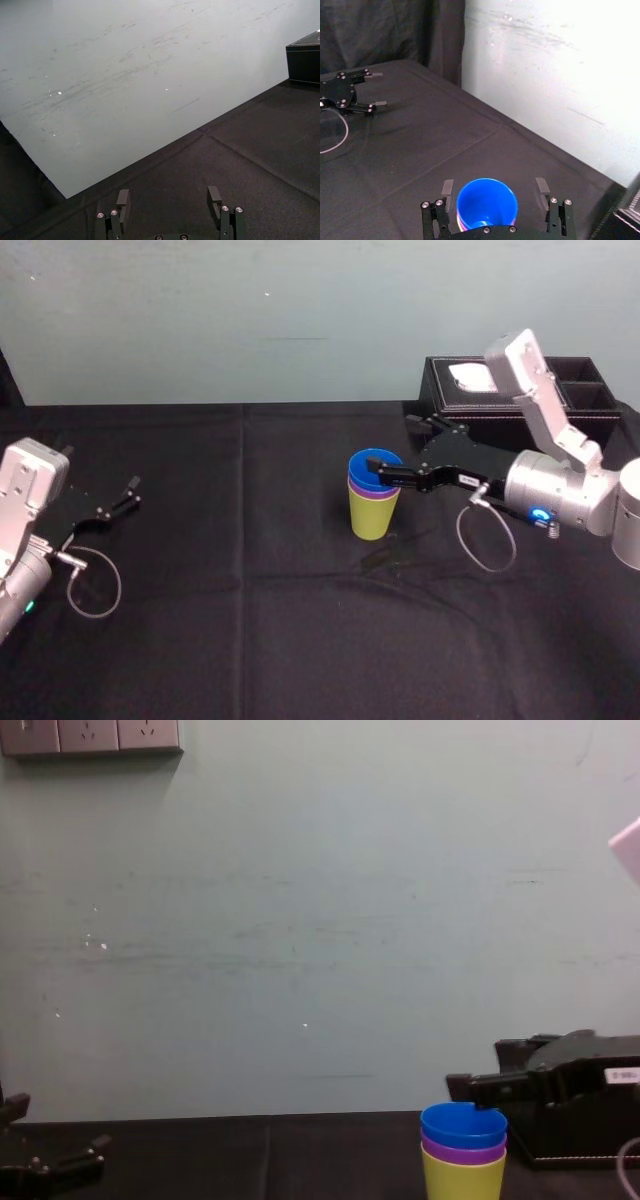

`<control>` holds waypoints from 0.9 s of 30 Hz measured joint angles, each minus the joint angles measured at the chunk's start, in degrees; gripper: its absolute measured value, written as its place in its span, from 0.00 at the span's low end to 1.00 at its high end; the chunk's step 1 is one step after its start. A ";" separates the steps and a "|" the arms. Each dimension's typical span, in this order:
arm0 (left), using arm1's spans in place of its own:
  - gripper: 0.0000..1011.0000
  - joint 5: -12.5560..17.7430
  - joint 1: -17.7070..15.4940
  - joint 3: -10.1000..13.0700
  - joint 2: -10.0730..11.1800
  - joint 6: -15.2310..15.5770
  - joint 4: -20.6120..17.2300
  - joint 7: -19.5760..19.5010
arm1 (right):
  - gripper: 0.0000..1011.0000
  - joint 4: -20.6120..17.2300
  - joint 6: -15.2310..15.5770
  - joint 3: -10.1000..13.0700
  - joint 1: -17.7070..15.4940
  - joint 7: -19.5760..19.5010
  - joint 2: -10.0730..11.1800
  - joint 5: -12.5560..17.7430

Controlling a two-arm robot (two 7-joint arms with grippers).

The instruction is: Stack the three plastic cups sequentially using one hand.

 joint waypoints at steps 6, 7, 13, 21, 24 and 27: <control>1.00 0.00 0.00 0.00 0.00 0.00 0.00 0.00 | 0.99 -2.34 -1.46 2.65 -2.94 -1.44 1.89 0.51; 1.00 0.00 0.00 0.00 0.00 0.00 0.00 0.00 | 0.99 -2.59 -1.65 3.04 -3.39 -1.65 2.16 0.60; 1.00 0.00 0.00 0.00 0.00 0.00 0.00 0.00 | 0.99 -3.50 -2.98 6.06 -6.62 -2.82 3.89 1.28; 1.00 0.00 0.00 0.00 0.00 0.00 0.00 0.00 | 0.99 -2.13 -3.70 8.58 -9.41 -3.88 4.49 1.62; 1.00 0.00 0.00 0.00 0.00 0.00 0.00 0.00 | 0.99 -1.03 -3.98 9.06 -10.22 -3.93 4.38 1.72; 1.00 0.00 0.00 0.00 0.00 0.00 0.00 0.00 | 0.99 0.43 -4.21 9.30 -10.68 -3.83 4.10 1.73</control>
